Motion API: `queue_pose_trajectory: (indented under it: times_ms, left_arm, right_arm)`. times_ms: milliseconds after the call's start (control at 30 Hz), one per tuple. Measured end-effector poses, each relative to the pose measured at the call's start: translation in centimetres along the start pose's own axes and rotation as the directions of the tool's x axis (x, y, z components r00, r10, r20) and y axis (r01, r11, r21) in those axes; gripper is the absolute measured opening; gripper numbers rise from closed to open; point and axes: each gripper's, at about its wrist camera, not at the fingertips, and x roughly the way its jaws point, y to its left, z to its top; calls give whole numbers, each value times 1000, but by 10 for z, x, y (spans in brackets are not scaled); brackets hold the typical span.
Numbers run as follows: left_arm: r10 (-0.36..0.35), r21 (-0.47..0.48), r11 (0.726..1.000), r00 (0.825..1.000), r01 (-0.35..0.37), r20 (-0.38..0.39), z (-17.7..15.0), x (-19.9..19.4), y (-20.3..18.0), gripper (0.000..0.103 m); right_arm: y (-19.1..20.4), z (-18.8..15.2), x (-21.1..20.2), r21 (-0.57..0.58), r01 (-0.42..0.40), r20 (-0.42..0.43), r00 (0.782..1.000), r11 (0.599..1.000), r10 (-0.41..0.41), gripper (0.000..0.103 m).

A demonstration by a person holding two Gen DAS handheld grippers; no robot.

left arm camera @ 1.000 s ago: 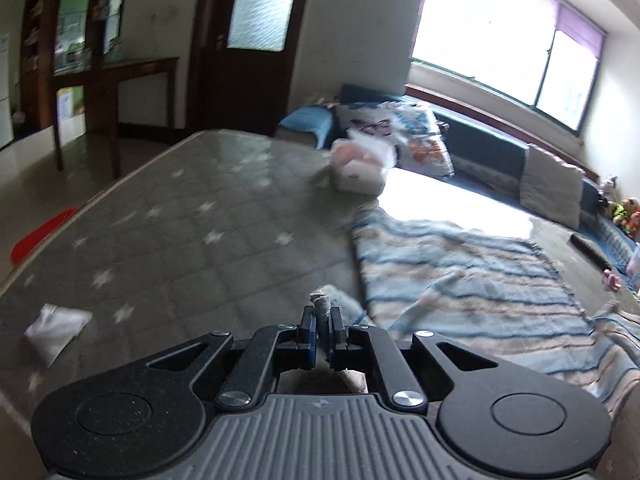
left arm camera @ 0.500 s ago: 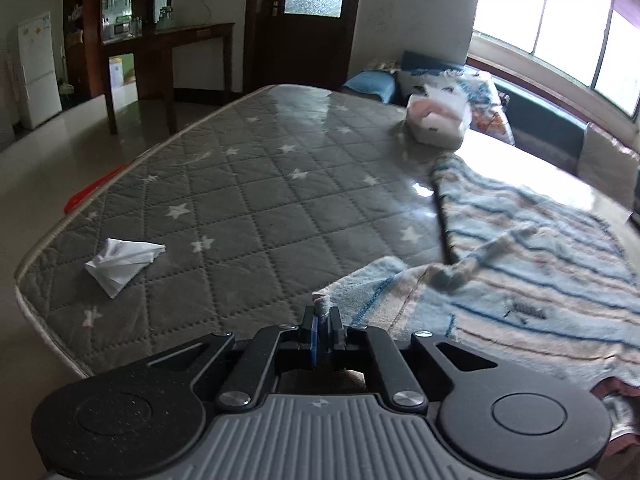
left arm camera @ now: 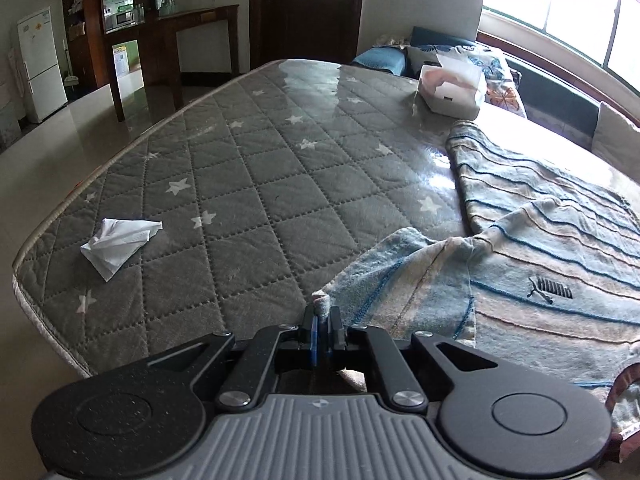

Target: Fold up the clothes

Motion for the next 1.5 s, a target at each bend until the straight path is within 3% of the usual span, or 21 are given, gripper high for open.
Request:
queue_pose_trajectory:
  times_ms: [267, 467, 600, 700, 767, 1067, 1167, 1333, 1500]
  left_arm:
    - [-45, 45, 998, 999, 45, -4, -3, -3, -7, 5]
    - [-44, 90, 995, 999, 45, -19, -4, -2, -14, 9]
    - [-20, 98, 995, 1000, 20, -6, 5, -9, -12, 11]
    - [-22, 112, 994, 1000, 19, 21, 16, -14, -18, 20]
    - [-30, 129, 991, 999, 24, 42, 23, -17, -25, 28]
    - [-136, 246, 962, 989, 120, 52, 58, 2, -85, 30]
    - [-171, 283, 946, 985, 155, 32, 69, 21, -111, 30]
    - [-229, 332, 917, 973, 222, -18, 83, 56, -151, 31]
    - [-220, 382, 895, 973, 228, -66, 89, 94, -181, 34]
  right_arm:
    - [-6, -9, -31, -6, 83, 34, 996, 997, -82, 3]
    - [-22, -27, -46, 25, 112, -23, 993, 993, -112, 5]
    - [-20, -19, -58, -1, 120, -16, 993, 993, -120, 15]
    - [-10, -1, -65, -50, 82, 5, 997, 995, -82, 17]
    - [-1, 12, -63, -75, 44, 11, 999, 996, -44, 28]
    - [65, 59, -12, -222, -111, -31, 994, 969, 107, 44]
    - [89, 69, 11, -257, -149, -57, 989, 955, 138, 45]
    - [115, 77, 45, -304, -179, -96, 983, 936, 157, 53]
    - [126, 82, 75, -321, -186, -128, 980, 929, 152, 56]
